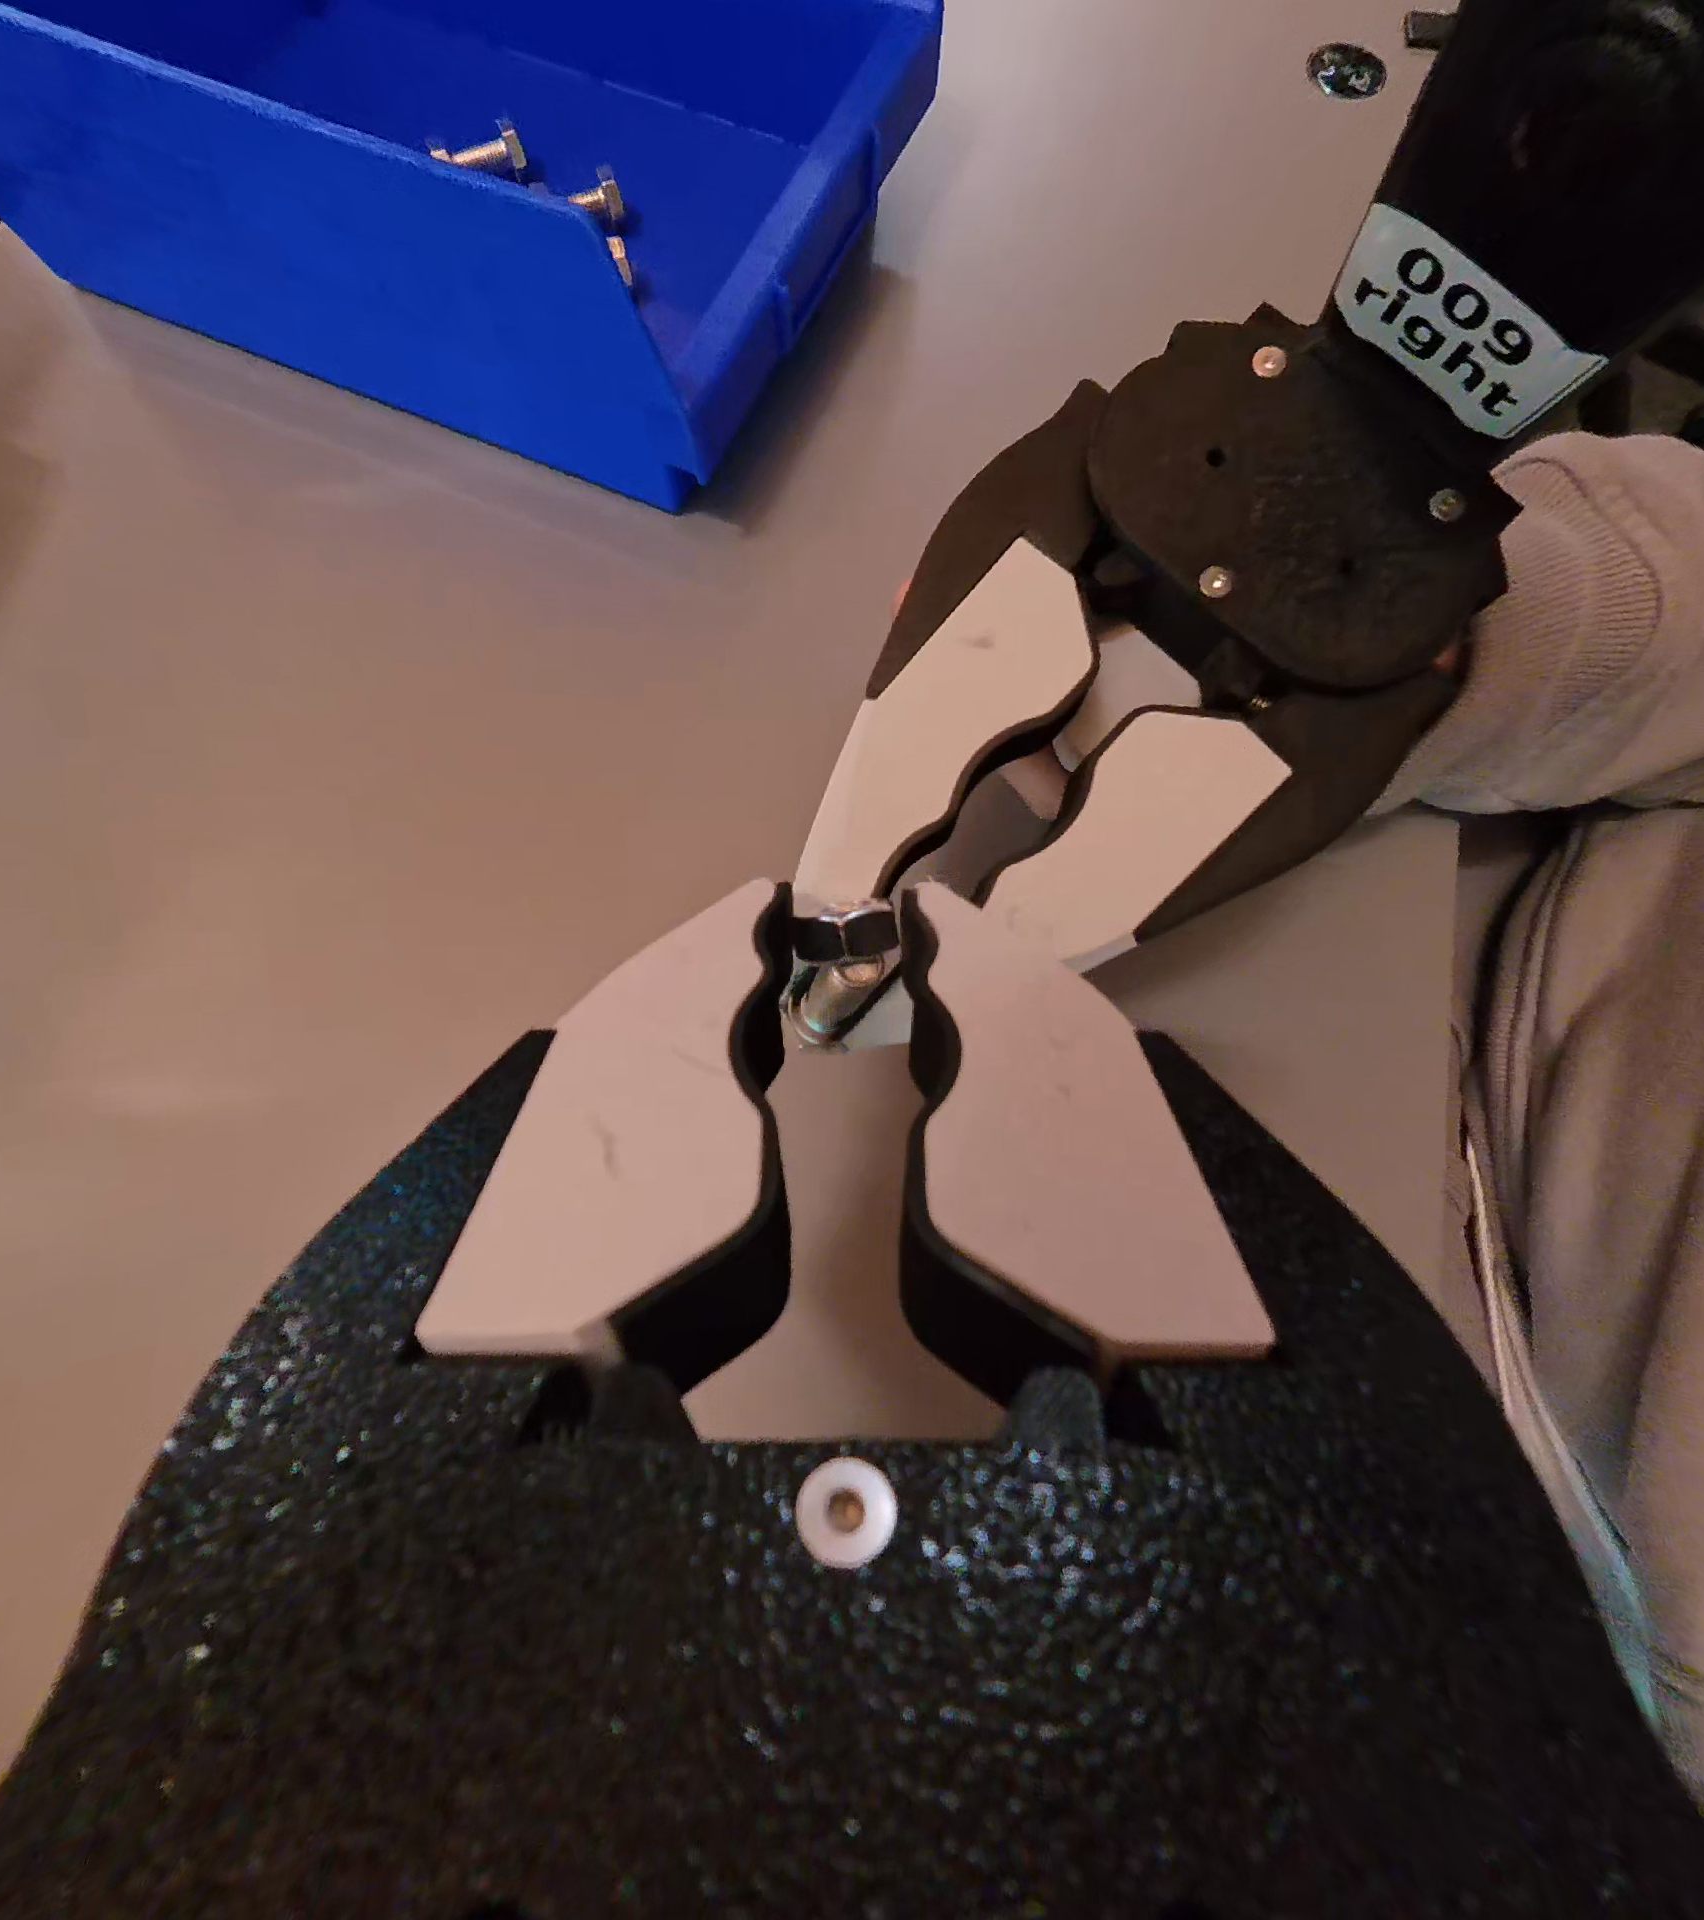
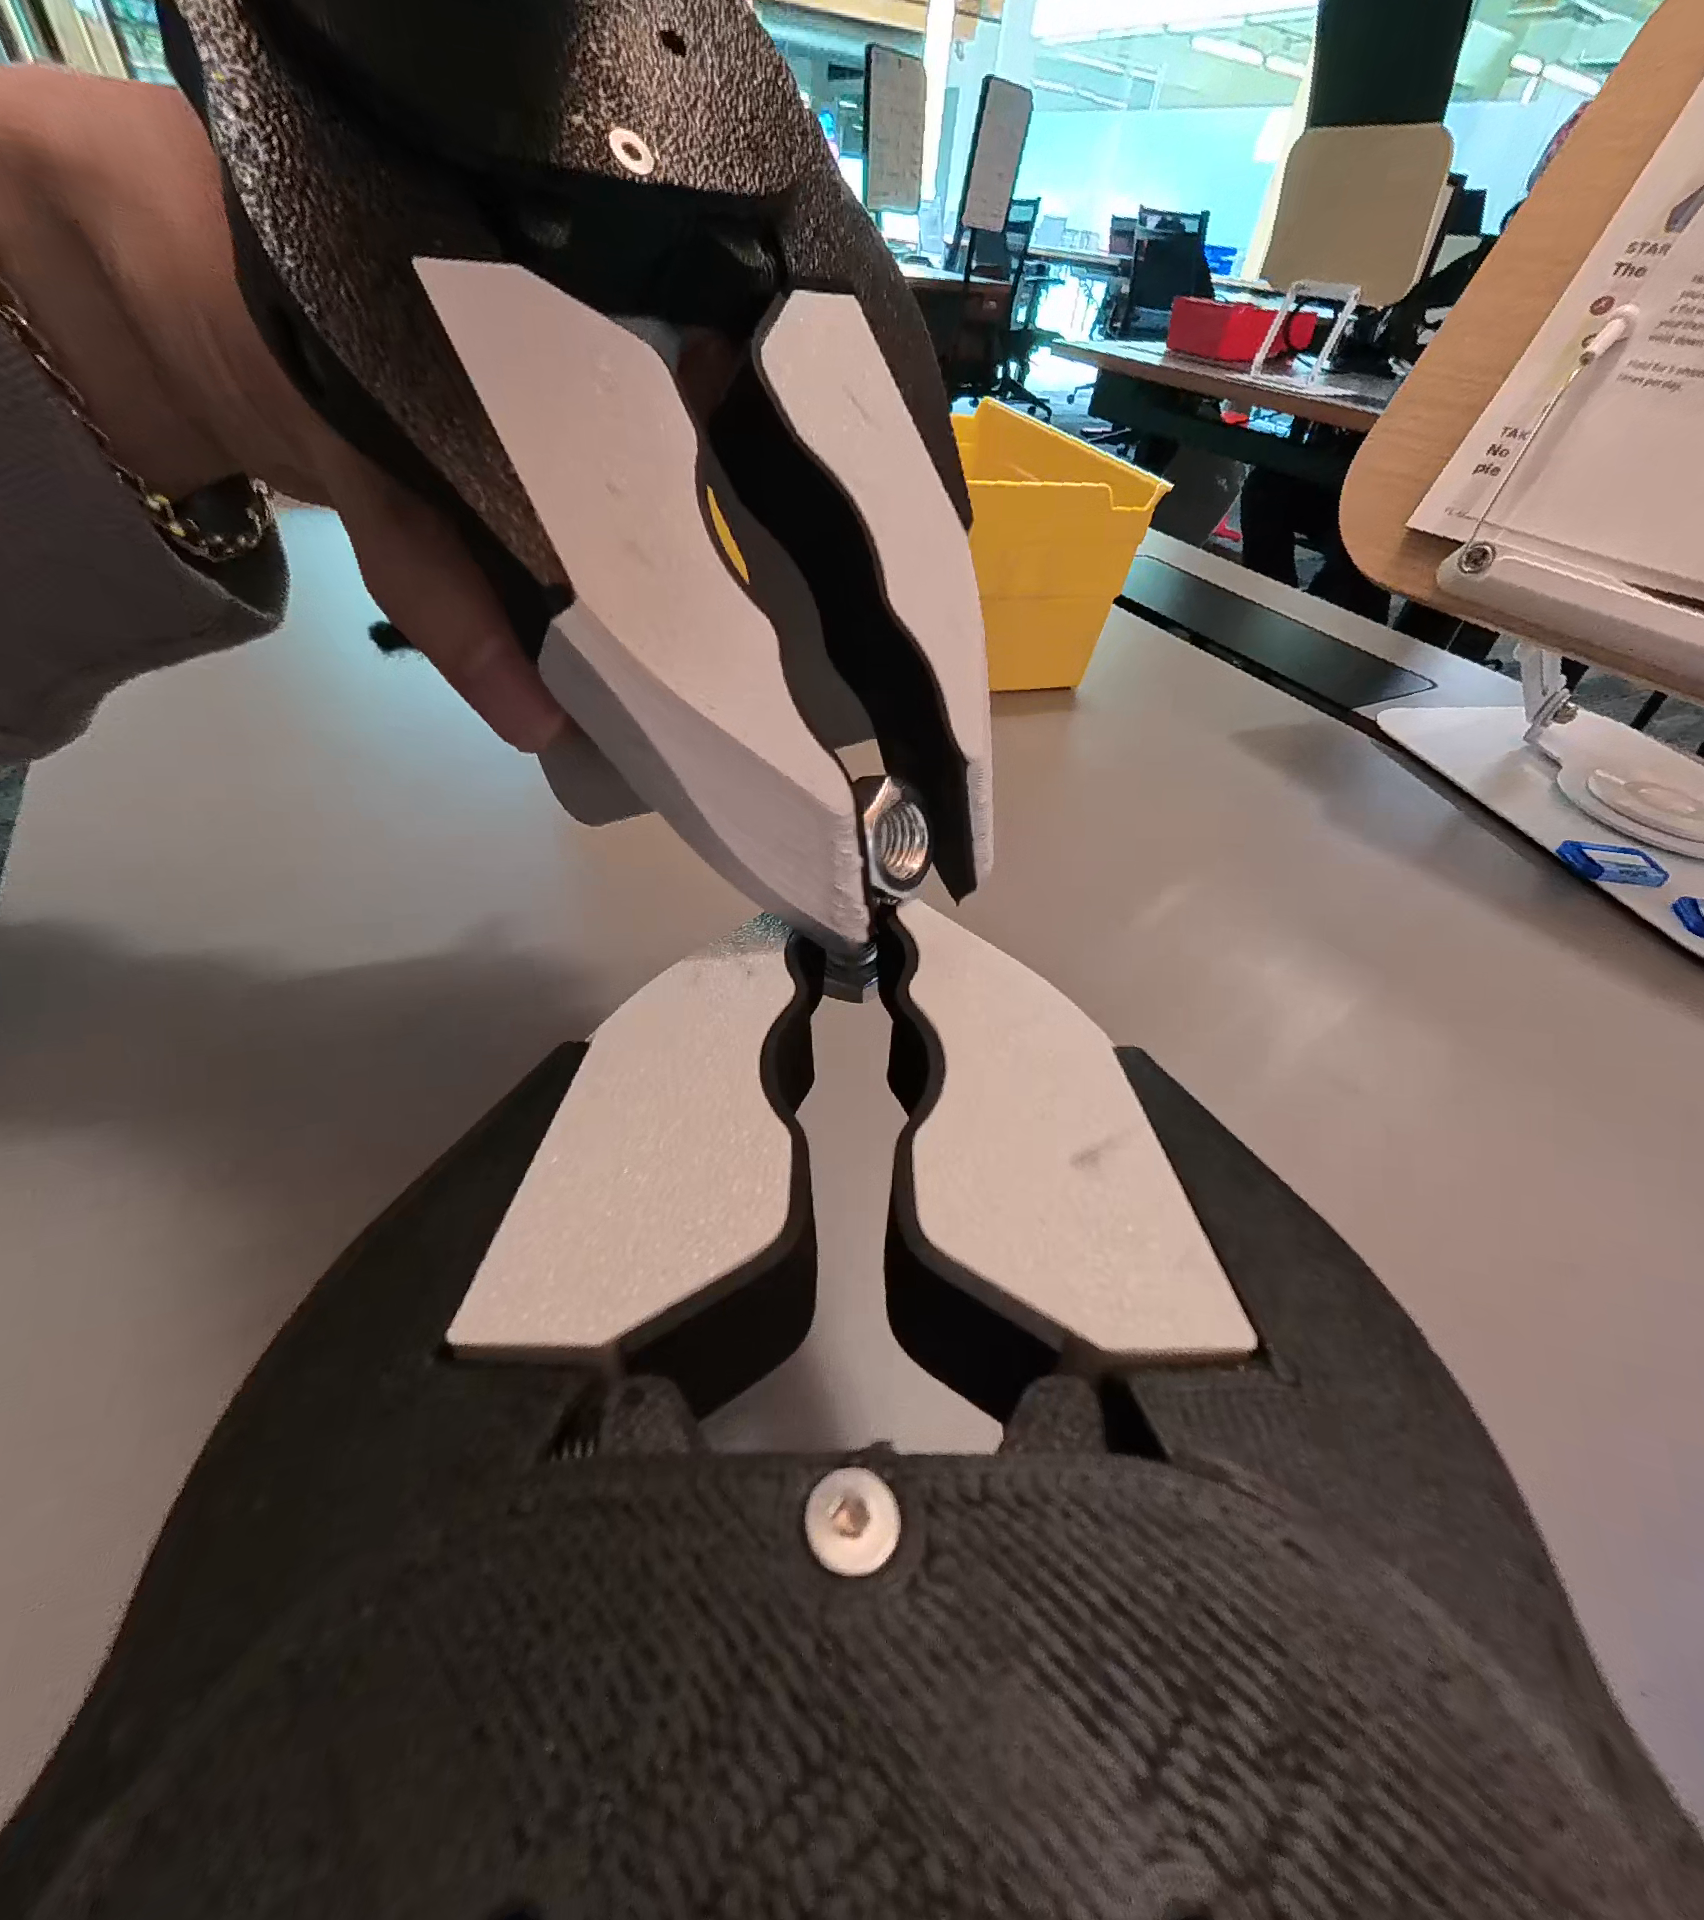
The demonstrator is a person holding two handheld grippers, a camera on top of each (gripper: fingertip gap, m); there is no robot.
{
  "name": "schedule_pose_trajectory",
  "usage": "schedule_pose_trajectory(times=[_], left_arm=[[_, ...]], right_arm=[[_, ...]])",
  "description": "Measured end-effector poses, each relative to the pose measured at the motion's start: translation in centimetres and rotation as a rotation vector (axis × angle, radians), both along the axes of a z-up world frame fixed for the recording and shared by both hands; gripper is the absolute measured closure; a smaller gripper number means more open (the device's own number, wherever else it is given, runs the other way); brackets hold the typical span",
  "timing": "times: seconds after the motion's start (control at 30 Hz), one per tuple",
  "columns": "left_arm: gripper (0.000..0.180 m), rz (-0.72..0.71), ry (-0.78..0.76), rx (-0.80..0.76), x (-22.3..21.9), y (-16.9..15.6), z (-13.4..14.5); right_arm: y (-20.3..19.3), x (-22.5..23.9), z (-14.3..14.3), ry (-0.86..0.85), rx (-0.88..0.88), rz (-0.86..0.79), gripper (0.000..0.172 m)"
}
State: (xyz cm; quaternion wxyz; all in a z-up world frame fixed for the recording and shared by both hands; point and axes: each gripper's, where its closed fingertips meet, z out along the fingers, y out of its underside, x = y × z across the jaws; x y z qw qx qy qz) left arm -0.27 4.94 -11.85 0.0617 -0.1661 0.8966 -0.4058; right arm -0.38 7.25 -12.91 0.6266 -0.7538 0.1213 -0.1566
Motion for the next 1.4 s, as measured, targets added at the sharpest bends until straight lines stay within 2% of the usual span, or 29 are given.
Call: schedule_pose_trajectory(times=[0.3, 0.63, 0.8, 0.93, 1.03, 1.13, 1.27, 1.4], left_arm=[[0.162, -0.005, -0.043, -0.046, 0.1, 0.4, 0.2], [0.162, 0.028, -0.134, -0.194, 0.3, 0.3, 1.6], [0.163, 0.009, -0.271, -0.447, 0.1, -0.3, 3.4], [0.163, 0.013, -0.261, -0.709, -0.3, -0.5, 4.8], [0.163, -0.007, -0.270, -0.844, -0.7, -0.5, 5.6], [0.163, -0.022, -0.263, -0.919, -0.9, -0.5, 5.7], [0.163, -0.043, -0.271, -0.933, -0.8, -0.6, 4.7], [0.164, -0.065, -0.286, -1.042, -1.1, 0.1, 5.2]], right_arm=[[-0.1, 0.4, -0.1, -0.034, -0.008, -0.030, 0.162], [-0.6, 1.2, 0.3, -0.095, -0.018, -0.094, 0.162], [-1.0, 1.1, 1.7, -0.030, 0.106, -0.071, 0.163], [-1.2, 0.6, 3.2, 0.010, 0.219, -0.023, 0.163], [-1.2, 0.0, 4.0, 0.025, 0.273, 0.018, 0.163], [-1.2, -0.2, 4.2, 0.006, 0.266, 0.040, 0.163], [-0.7, -0.8, 3.9, -0.007, 0.210, 0.080, 0.163], [-0.5, -1.5, 4.6, 0.060, 0.261, 0.126, 0.163]])
